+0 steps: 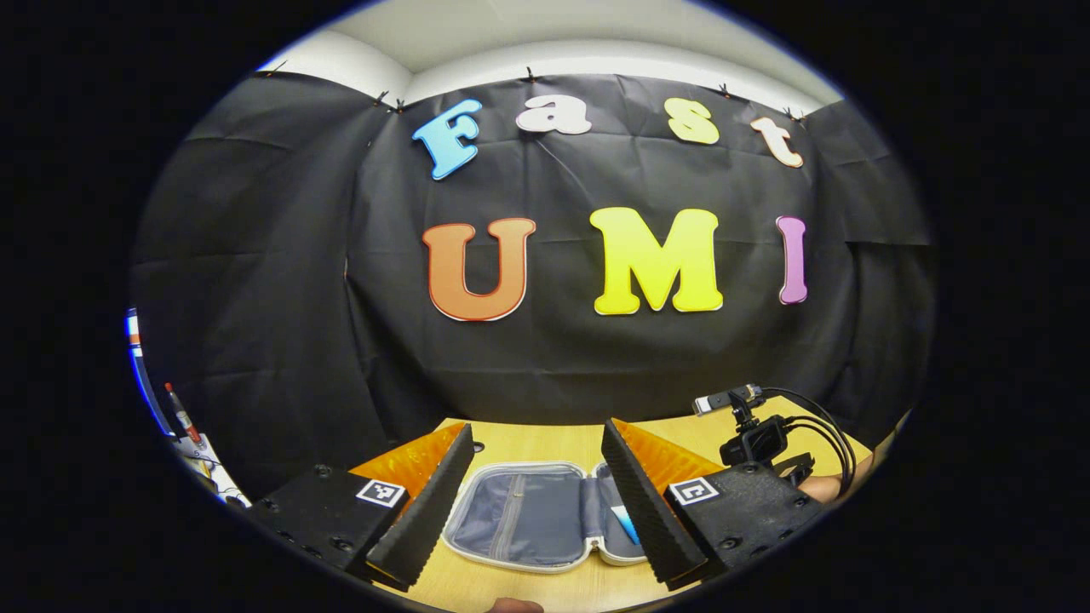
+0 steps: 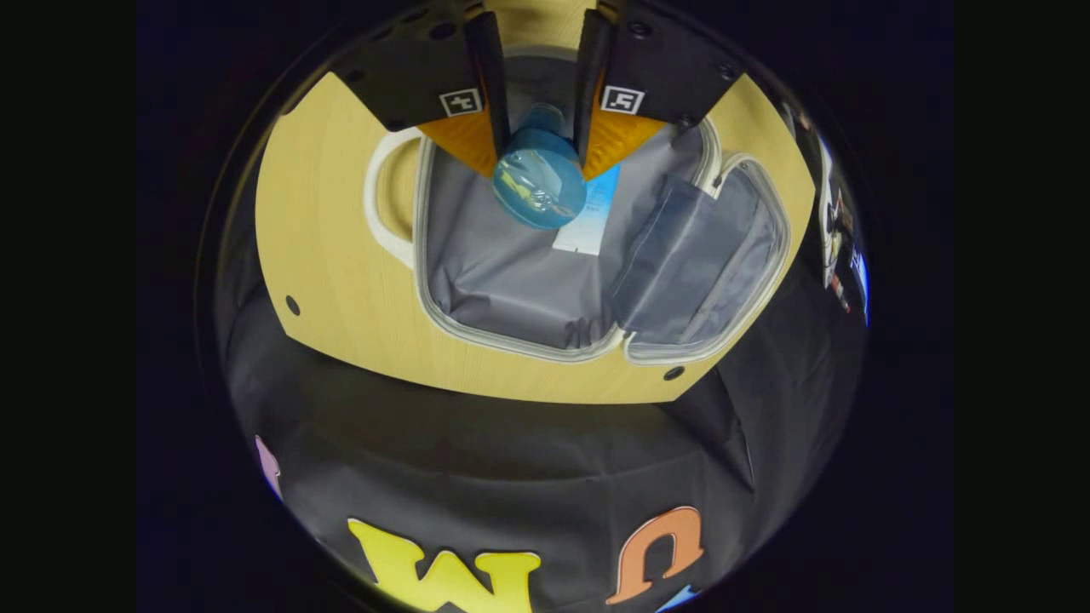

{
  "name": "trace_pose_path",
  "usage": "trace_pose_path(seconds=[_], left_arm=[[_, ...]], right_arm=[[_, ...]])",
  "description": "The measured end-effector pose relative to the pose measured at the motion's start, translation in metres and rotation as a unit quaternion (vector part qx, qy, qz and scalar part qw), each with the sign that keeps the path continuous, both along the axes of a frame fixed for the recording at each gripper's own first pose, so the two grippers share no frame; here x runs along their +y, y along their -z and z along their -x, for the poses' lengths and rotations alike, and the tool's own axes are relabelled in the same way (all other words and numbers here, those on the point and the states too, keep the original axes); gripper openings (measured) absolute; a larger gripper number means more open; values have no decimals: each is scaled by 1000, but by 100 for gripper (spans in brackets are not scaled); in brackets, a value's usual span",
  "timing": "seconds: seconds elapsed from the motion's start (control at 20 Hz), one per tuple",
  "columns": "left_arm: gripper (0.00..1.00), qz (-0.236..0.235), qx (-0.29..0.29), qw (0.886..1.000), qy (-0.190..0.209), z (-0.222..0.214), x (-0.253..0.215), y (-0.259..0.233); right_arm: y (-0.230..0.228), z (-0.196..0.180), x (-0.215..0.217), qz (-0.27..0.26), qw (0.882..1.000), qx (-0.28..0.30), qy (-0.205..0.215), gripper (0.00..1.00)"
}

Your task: First open the suitcase, pack the skin care products into it, and then close the suitcase.

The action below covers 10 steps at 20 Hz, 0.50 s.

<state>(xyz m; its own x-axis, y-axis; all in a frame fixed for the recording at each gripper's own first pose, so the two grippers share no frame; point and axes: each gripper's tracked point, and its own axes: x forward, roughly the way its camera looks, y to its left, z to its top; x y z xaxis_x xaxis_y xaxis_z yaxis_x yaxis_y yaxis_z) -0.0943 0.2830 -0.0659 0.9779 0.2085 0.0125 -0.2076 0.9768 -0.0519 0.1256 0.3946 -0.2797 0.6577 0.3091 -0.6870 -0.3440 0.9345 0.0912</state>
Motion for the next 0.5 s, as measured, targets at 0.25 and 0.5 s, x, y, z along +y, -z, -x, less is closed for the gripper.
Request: trace_pose_path(seconds=[0.25,0.5], left_arm=[[96,29,14,999,-19,1,26,12],[96,39,27,998,-34,-1,41,26]], right_arm=[[13,-34,8,-7,998,33,43,33],[39,-58,10,-11,993,78,85,31]])
